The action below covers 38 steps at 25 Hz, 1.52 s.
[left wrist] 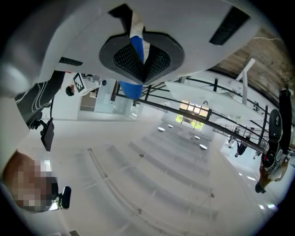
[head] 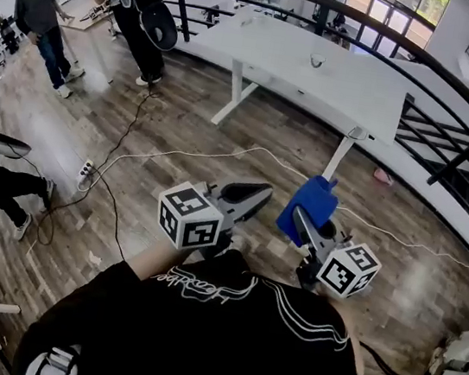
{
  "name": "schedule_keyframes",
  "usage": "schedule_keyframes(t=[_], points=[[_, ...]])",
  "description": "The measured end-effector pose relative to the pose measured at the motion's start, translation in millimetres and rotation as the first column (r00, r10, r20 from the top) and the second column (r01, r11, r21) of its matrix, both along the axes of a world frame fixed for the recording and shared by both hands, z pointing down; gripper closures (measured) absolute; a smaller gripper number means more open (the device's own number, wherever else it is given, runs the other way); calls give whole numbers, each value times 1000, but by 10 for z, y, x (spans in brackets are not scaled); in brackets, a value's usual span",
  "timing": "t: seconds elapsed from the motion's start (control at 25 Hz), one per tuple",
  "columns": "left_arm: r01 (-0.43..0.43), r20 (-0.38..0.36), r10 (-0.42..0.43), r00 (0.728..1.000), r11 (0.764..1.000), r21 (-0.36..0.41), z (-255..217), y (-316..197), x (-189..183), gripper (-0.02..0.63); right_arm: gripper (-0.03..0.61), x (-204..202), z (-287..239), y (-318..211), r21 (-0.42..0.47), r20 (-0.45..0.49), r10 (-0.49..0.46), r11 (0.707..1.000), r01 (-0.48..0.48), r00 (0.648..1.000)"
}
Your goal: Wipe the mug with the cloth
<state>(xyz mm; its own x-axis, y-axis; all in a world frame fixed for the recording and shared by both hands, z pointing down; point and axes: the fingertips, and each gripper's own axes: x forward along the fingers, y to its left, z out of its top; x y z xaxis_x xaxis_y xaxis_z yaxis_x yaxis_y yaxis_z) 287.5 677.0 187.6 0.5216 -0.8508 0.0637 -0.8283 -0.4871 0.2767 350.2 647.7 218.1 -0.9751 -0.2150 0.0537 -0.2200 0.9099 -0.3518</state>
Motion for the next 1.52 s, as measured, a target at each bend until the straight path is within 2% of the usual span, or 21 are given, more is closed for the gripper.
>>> schedule_keyframes(t=[0.24, 0.36, 0.64, 0.84, 1.0, 1.12, 1.28, 1.44, 1.52], points=[[2, -80, -4, 997, 1000, -25, 254, -454, -293, 607, 525, -44, 230, -469, -51, -45, 57, 997, -59, 997], [8, -97, -10, 995, 1000, -24, 443, -798, -583, 607, 525, -184, 405, -819, -53, -48, 100, 993, -103, 994], [-19, -114, 9, 993, 996, -86, 833, -2170, -1339, 607, 525, -807, 740, -2174, -89, -68, 179, 979, -184, 982], [-31, -63, 21, 998, 987, -156, 1043, -3438, -2229, 607, 525, -1608, 887, -3359, -137, -77, 217, 964, -226, 973], [-56, 37, 63, 997, 985, -163, 1088, -4521, -2832, 607, 525, -2216, 935, -4418, -165, -79, 256, 950, -266, 963], [-72, 69, 85, 994, 984, -164, 1104, -5227, -3171, 607, 525, -2596, 922, -5099, -165, -75, 279, 944, -287, 957], [-108, 65, 121, 991, 979, -175, 1155, -5881, -3368, 607, 525, -2842, 925, -5714, -164, -78, 306, 935, -315, 949], [-133, 82, 151, 985, 972, -195, 1301, -6292, -3293, 607, 525, -2786, 962, -6109, -144, -86, 332, 929, -341, 939], [-121, 92, 146, 985, 965, -232, 1411, -6455, -3235, 607, 524, -2705, 1003, -6268, -148, -86, 337, 926, -347, 937]])
